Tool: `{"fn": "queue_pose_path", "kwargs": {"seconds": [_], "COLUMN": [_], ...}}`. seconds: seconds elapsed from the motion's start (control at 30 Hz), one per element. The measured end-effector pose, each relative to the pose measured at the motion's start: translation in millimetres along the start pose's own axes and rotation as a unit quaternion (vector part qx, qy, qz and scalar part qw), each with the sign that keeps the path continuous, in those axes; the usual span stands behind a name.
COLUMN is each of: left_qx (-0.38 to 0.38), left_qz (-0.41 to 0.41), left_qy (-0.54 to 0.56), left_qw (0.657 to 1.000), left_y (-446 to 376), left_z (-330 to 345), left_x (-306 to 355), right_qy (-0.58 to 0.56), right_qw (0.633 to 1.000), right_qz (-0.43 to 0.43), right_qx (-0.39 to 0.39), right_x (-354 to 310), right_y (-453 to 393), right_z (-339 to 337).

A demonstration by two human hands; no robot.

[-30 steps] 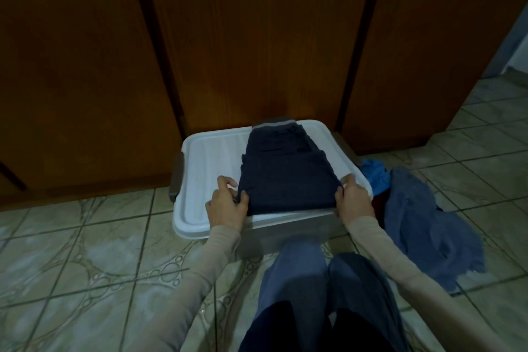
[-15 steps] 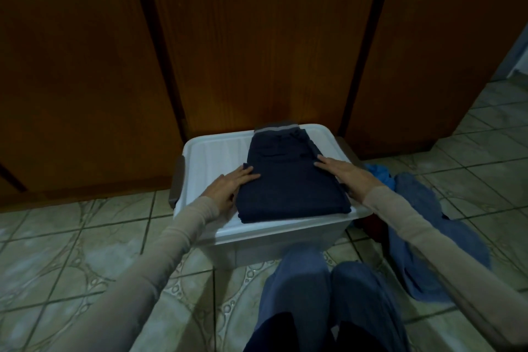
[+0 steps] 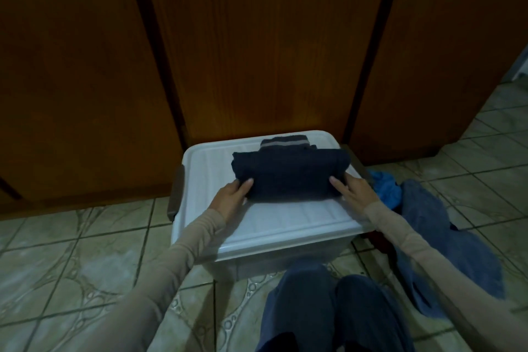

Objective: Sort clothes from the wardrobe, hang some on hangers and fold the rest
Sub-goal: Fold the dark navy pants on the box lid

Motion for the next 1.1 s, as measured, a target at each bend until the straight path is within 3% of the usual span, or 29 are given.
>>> {"fn": "queue_pose_path", "kwargs": {"seconds": [0.1, 0.23, 0.3, 0.43, 0.6, 0.73, 0.93, 1.03, 1.1], "left_qx": [0.078, 0.121, 0.137, 0.142, 0.146, 0.120, 0.172, 0.217, 0.173], "left_qz": [0.030, 0.006, -0.009, -0.027, -0.038, -0.058, -0.074, -0.001, 0.069], "left_qy": [-0.115, -0.254, -0.290, -0.315, -0.295, -0.328, -0.406, -0.421, -0.443], "left_qw": [0.990, 0.960, 0.947, 0.938, 0.944, 0.935, 0.894, 0.881, 0.877], "left_y": [-6, -14, -19, -31, -43, -51, -47, -48, -54], "left_z": [10, 29, 32, 36, 34, 34, 36, 48, 62], "left_x": [12, 22, 20, 15, 14, 15, 30, 40, 48], "right_qy": [0.008, -0.004, 0.018, -0.134, -0.112, -0.033, 0.001, -0.006, 0.009], "right_qw": [0.998, 0.987, 0.983, 0.968, 0.970, 0.973, 0.975, 0.980, 0.980], "right_qz": [0.011, 0.140, 0.163, 0.152, 0.188, 0.224, 0.160, 0.090, 0.065], "right_qx": [0.056, 0.073, 0.077, 0.147, 0.101, 0.048, 0.154, 0.178, 0.189], "right_x": [-13, -8, -6, -11, -16, -13, -22, -30, -36], "right_y": [5, 5, 1, -1, -9, -16, -27, -38, -47], "right_z": [6, 13, 14, 14, 10, 7, -2, -9, -13]}}
Point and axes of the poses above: each hand's wrist, its own y-axis away from the middle knuckle, its own z-axis out of the palm, x = y × z, the point moved 2 cm from there along -y, towards the middle knuckle, and after that the axes turned 3 degrees about z, right-handed, at the moved point
